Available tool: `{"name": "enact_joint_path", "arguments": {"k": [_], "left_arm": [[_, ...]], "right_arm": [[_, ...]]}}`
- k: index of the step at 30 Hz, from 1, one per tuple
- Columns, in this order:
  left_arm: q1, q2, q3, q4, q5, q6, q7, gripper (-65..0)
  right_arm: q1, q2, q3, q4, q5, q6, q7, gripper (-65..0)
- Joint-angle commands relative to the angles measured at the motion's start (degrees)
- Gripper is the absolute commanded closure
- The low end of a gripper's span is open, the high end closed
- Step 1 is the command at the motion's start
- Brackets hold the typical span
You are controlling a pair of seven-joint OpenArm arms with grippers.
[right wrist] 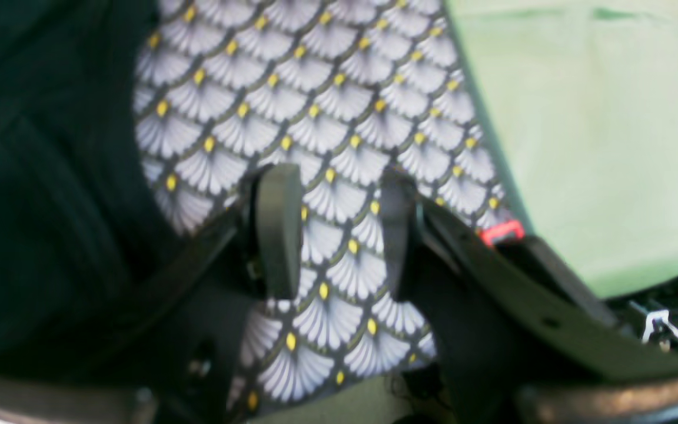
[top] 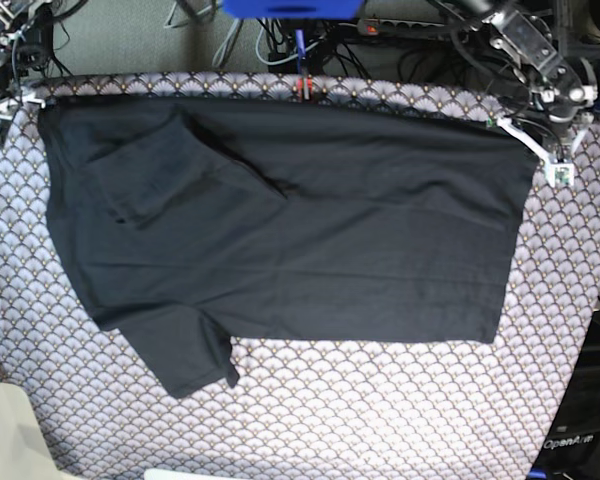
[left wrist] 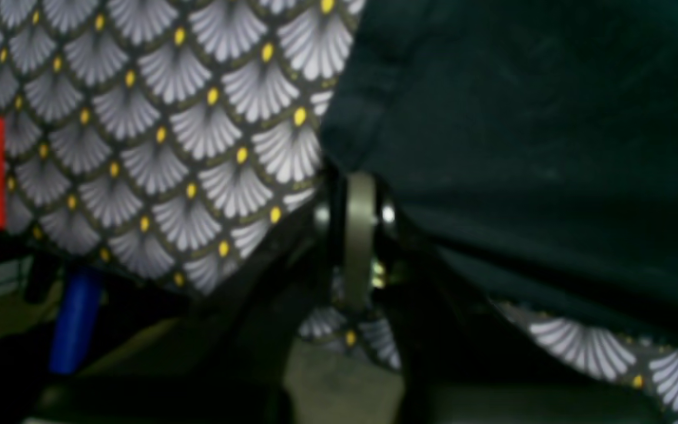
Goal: Fold the T-shirt properly
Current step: 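Pull the shirt edge taut between both grippers and lower it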
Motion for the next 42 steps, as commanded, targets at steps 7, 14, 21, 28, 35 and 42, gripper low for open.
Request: {"name": "enact_joint_path", "arguments": {"k": [7,14,21,28,35,42], "left_arm": [[-0.33,-0.32,-0.47,-0.49,0.99,0.71,0.80,-23.4],[-1.04,-0.23,-0.47,-0.22,0.99,0.71,0.89,-15.3],[-1.56,-0.41,-0.20,-0.13,1.34,0.71,1.41,0.0],[-1.04,-0.23,-1.43,-0.13,1.07,0.71,1.06,0.0],[-1.30,-0.32,-6.27,-0.31,0.99,0.71,1.24,0.0],[-0.51,-0.32,-6.45,-0.13,1.07,0.71,1.41,0.0]], "right_arm": [[0.26,-0.61,0.54,1.80,0.99,-0.25,1.47,-21.9],[1.14,-5.36,-0.25,7.77,3.19,-0.25,1.03,-0.3],[2.45,-9.40,-2.27,12.70,-1.03,-0.25,1.38,0.0],[-0.27,-9.58,-7.11,14.90,-1.20,-0.25,1.29,0.0],[-0.27,-9.58,-7.28,14.90,-1.82,-0.25,1.38,0.0],[-0.27,-9.67,-7.37,14.90,-1.82,-0.25,1.20,0.0]]}}
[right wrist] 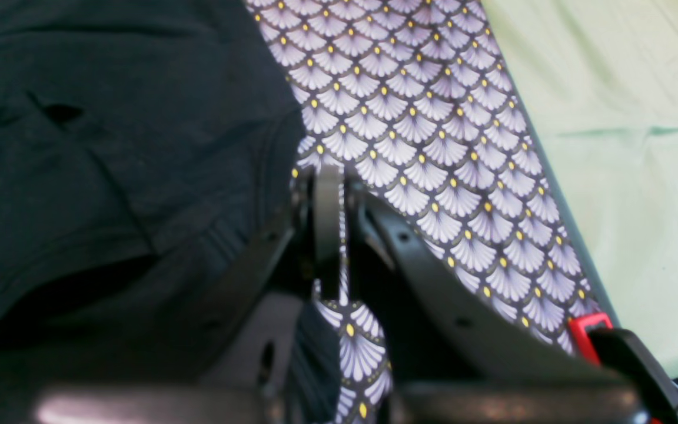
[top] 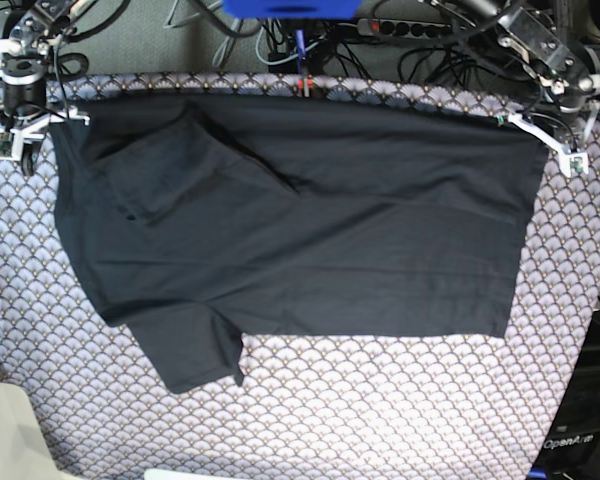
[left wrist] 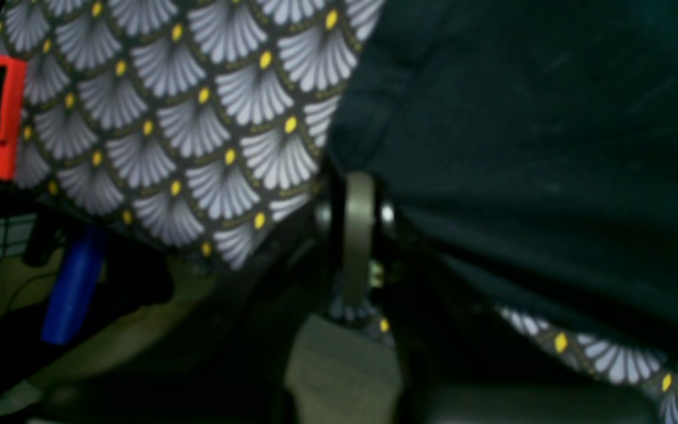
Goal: Fold the T-shirt properly
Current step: 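Pull the shirt edge taut between both grippers and lower it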
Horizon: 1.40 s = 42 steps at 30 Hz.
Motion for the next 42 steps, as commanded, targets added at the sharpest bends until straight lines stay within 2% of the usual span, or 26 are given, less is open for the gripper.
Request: {"name": "enact_joint_path", "arguments": {"k": [1,9,20,22,26,28,34,42], "left_arm": [[0.54,-0.49,-0.37,0.52,2.12,1.15,1.65,0.0],[-0.08,-0.49,-3.36,0.52,2.12,1.15,1.65,0.0],[-0.16,-0.67,-3.45,0.52,2.12,1.15,1.48,-0.1],[-0.25,-0.49,-3.36,0.52,2.04,1.15,1.30,-6.4],[-0.95,-0.41,-3.53,0.52,1.95,1.15,1.21,-27.2],[-1.39,-0.41,-3.53,0.52,1.95,1.15,1.57,-30.9],[-2.27,0.47,-3.53,2.54,2.12,1.15,1.65,-24.0],[-2.10,1.08,-3.62,11.51,2.21,1.15,1.74,-24.0]], "right_arm": [[0.08,0.54,0.02,1.13,0.80,-0.27,1.49,0.0],[0.08,0.54,0.02,1.04,0.80,-0.27,1.66,0.0],[0.08,0.54,-0.86,1.04,0.80,-0.27,1.58,0.0],[0.08,0.54,-0.95,0.95,0.80,-0.27,1.58,0.0],[0.08,0.54,-0.95,0.95,0.80,-0.27,1.58,0.0],[0.08,0.63,-0.95,0.95,0.80,-0.27,1.58,0.0],[0.08,0.63,-1.30,1.04,0.80,-0.27,1.58,0.0],[-0.54,-1.13,-2.71,5.70,1.15,-0.27,1.66,0.0]]}}
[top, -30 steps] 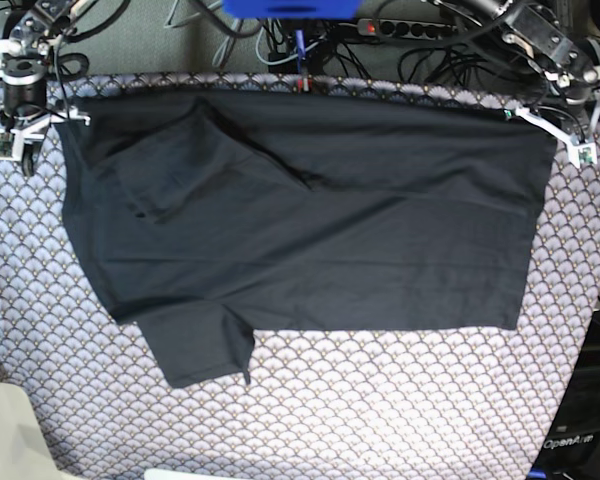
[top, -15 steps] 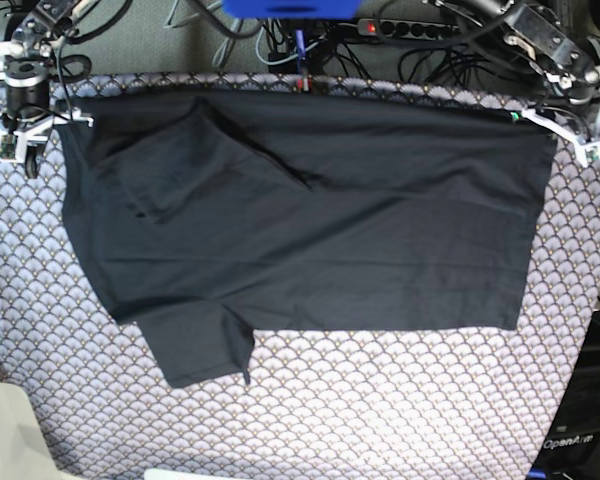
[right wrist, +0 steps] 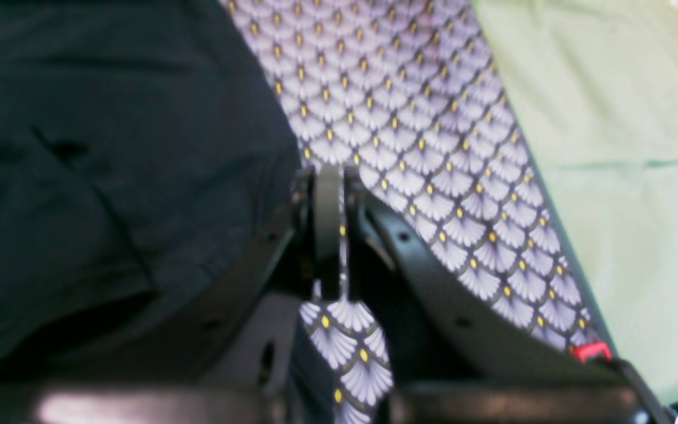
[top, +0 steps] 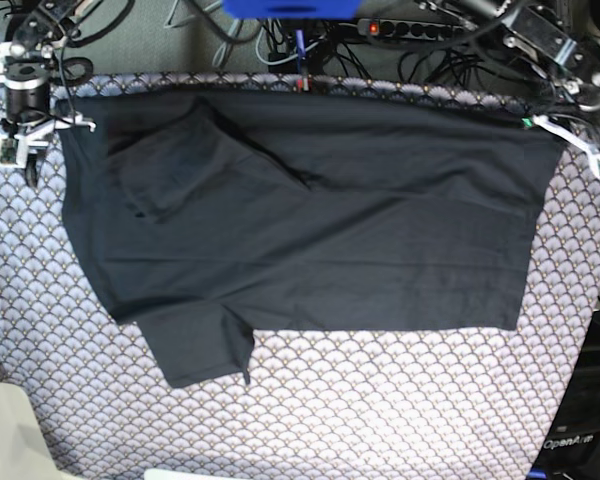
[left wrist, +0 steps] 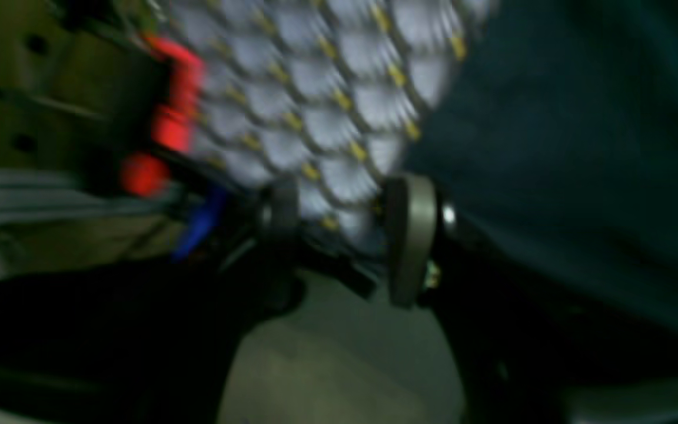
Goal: Fold the T-shirt properly
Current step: 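Pull the shirt edge taut between both grippers and lower it, then open the right gripper and move it along the shirt edge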
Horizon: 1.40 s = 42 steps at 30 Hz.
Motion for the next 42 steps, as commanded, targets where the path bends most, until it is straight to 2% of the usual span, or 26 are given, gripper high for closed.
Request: {"name": "enact_joint_path", "arguments": {"k": [1,15,23,31,42], "left_arm": [[-0.13,-0.43,-0.08,1.79,-0.37,0.25,-0.77,-24.0],[-0.04,-0.43,-5.18,3.90,-0.37,0.25,-1.12,-24.0],[0.31,-0.43,-6.76,3.19,-0.19,0.25,-1.30,-24.0],[0.31,-0.43,-6.85,3.55,-0.02,0.25,-1.30,-24.0],[0.40,-0.43,-6.94,3.55,0.07,0.25,-1.30,-24.0]], "right_arm": [[-1.13,0.12,-0.77,2.05,1.20,-0.27,1.84,0.0],[-21.53,-0.22,-26.97,8.38,1.11,-0.27,1.93,0.0],[-26.01,-0.22,-38.13,10.14,0.67,-0.27,1.93,0.0],[-26.45,-0.22,-41.74,9.52,0.67,-0.27,1.49,0.0],[-22.05,-0.22,-41.65,2.23,0.76,-0.27,1.40,0.0]]}}
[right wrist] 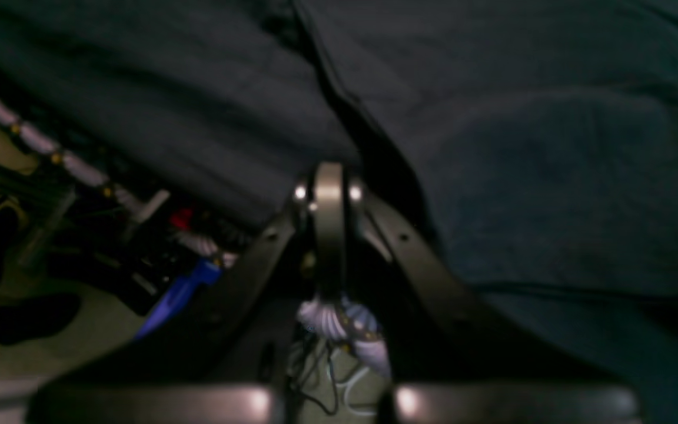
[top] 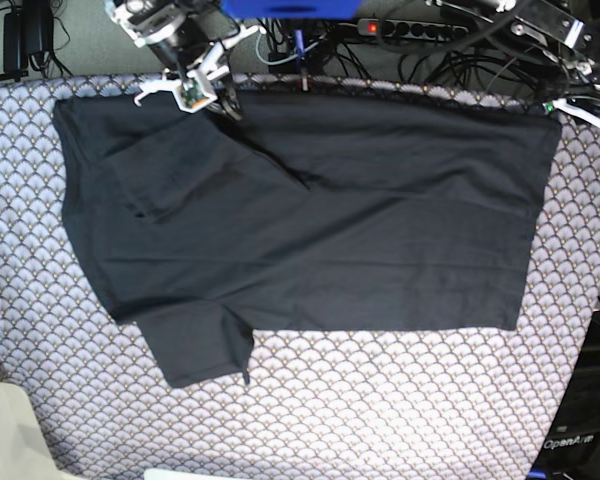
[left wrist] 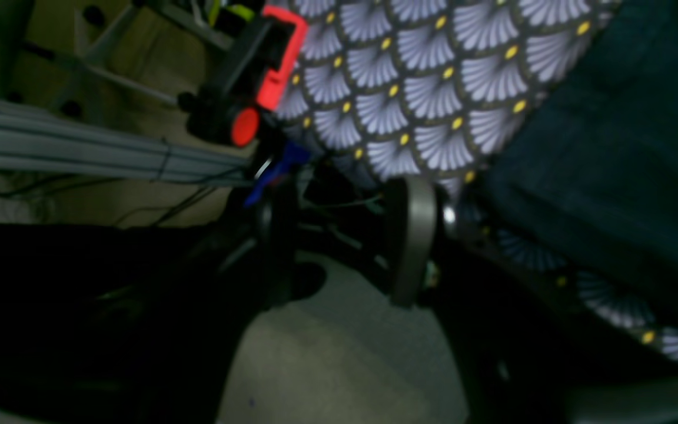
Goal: Fold the T-shirt properly
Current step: 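Open the right gripper and move it along the shirt edge, then sweep the right gripper across the shirt toward the sleeve to flatten it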
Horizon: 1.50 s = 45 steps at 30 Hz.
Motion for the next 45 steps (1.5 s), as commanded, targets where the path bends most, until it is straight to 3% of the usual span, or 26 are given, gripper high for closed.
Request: {"name": "enact_joint_path", "arguments": {"k": [1,16,29,38,45], "left_arm": [[-0.24,-0.56,-0.01,1.14,-0.19,0.29,-0.69,-24.0],[-0.24,-0.56,-0.01,1.41,-0.19,0.29,-0.60,-24.0],[-0.32,-0.56,-2.91,1.05,-0.19,0.29,-0.69,-23.9],[-0.06,-0.64,-5.55,1.41,-0.19,0.29,-0.78,-23.9],[1.70,-0.64,-5.46,1.41,-0.45,0.29,-0.86,-23.9]], "right_arm": [[0.13,-0.25,0.27,-0.10,0.80,-0.03,1.55,0.0],[8.22,-0.25,3.70,-8.10,0.54,-0.03,1.55,0.0],[21.14,-0.25,8.10,-12.40,-10.89,-0.03,1.64,0.0],[27.03,-0.25,-0.52,-12.40,-28.30,-0.03,2.43,0.0],[25.54,0.62,-7.55,-12.75,-50.10,-0.03,11.84,0.0]]}}
